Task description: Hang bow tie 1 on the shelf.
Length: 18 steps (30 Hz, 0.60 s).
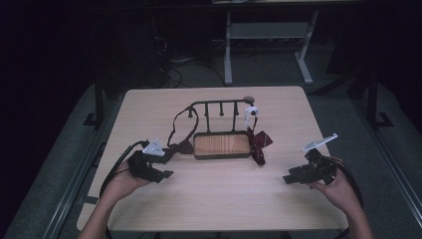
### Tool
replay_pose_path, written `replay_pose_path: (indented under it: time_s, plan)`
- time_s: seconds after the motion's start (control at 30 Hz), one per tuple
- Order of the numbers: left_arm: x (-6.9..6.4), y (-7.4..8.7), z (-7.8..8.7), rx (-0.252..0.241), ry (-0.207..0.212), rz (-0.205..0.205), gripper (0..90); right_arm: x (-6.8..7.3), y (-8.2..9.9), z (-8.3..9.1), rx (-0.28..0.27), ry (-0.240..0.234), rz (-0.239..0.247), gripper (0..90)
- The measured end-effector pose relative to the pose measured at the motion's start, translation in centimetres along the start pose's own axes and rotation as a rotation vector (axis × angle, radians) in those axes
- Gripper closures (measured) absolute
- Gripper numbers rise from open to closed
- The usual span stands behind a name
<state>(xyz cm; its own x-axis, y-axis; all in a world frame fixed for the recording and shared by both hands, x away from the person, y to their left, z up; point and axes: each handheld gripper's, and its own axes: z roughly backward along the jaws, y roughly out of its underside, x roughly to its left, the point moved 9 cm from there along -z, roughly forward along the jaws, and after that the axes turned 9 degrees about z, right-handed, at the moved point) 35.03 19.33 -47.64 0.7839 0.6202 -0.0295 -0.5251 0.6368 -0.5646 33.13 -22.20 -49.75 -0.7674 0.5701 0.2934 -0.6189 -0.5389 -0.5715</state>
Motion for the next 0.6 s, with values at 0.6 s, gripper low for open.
replay_pose_path:
  time_s: [0.6]
  plan:
    - [-0.8, 2.6, -0.9, -0.051, -0.012, 0.051, 38.3, 0.5, 0.5, -0.6, -0.016, -0.005, 0.007, 48.2]
